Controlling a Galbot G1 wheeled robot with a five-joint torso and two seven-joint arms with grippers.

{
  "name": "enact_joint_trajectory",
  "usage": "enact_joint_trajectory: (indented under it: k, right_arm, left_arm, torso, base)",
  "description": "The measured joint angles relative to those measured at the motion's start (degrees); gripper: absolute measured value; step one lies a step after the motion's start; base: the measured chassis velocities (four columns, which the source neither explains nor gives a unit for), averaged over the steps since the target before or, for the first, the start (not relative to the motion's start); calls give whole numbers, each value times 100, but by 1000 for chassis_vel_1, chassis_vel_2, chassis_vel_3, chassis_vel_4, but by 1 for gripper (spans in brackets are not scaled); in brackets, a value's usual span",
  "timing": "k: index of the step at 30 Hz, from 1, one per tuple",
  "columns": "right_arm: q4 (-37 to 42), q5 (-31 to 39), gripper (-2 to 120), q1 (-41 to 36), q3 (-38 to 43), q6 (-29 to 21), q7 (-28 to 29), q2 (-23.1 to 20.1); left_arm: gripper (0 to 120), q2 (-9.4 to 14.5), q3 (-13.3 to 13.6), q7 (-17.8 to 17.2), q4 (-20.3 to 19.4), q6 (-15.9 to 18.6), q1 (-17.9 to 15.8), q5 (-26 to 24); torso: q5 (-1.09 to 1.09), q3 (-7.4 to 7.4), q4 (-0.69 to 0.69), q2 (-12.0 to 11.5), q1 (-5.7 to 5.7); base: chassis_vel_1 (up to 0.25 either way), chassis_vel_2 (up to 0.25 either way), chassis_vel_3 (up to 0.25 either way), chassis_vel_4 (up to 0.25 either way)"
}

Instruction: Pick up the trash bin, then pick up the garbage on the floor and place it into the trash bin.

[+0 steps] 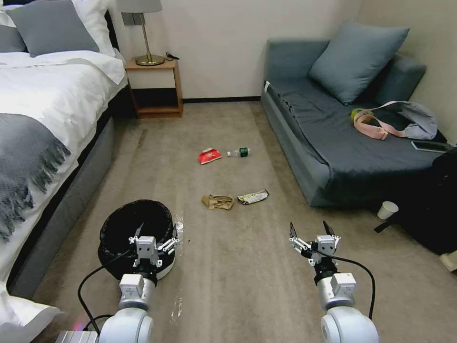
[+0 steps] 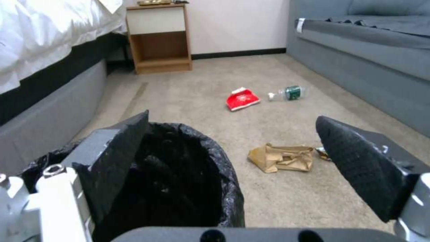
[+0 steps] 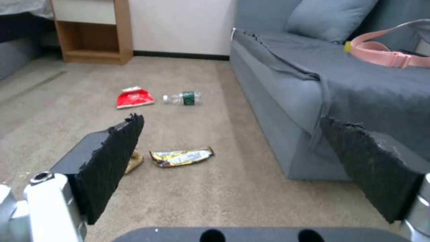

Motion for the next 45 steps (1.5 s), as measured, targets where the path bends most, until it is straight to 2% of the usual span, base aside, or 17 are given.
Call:
enact_joint_trajectory:
  k: [25, 26, 29, 30, 34, 35, 38, 42, 45]
  right_arm:
    - [2, 0, 100, -5, 4, -2, 0, 0]
    - [23, 8, 100, -27, 19, -14, 0, -3]
    - [339, 172, 100, -291, 231, -285, 37, -43]
    - [339, 172, 100, -291, 231, -285, 37, -43]
    - [1198, 623, 100, -1017, 805, -1028, 159, -157]
    - [1198, 623, 100, -1017, 805, -1028, 159, -157]
    - [1840, 1022, 100, -1550, 1230, -1560, 236, -267]
    - [2014, 1317, 100, -1649, 1308, -1612, 193, -435]
    - [2016, 1355, 100, -1637, 1301, -1613, 164, -563]
  left_arm:
    - [100, 2, 0, -4, -12, 10, 12, -11]
    - [100, 9, -5, -32, -71, 50, 52, -49]
    - [100, 85, -70, -257, -605, 377, 393, -336]
    - [100, 85, -70, -257, -605, 377, 393, -336]
    - [100, 218, -171, -646, -1524, 945, 982, -859]
    - [100, 218, -171, -646, -1524, 945, 982, -859]
    - [100, 281, -271, -721, -1703, 1012, 1019, -1156]
    - [100, 370, -431, -800, -1770, 1141, 958, -1330]
    - [100, 628, -828, -931, -1801, 1477, 815, -1772]
  torso:
    - [0, 0, 0, 0, 0]
    - [-1, 0, -1, 0, 0]
    - [2, 0, 2, 0, 0]
    - [2, 0, 2, 0, 0]
    - [1, -1, 1, 0, 0]
    - [1, -1, 1, 0, 0]
    - [-2, -1, -3, 0, 0]
    - [0, -1, -1, 0, 0]
    - [0, 0, 1, 1, 0]
  base:
    - [0, 0, 0, 0]
    - [0, 0, 0, 0]
    - [0, 0, 0, 0]
    - [0, 0, 0, 0]
    - [0, 0, 0, 0]
    - [0, 0, 0, 0]
    - [0, 0, 0, 0]
    - [0, 0, 0, 0]
    - [0, 0, 0, 0]
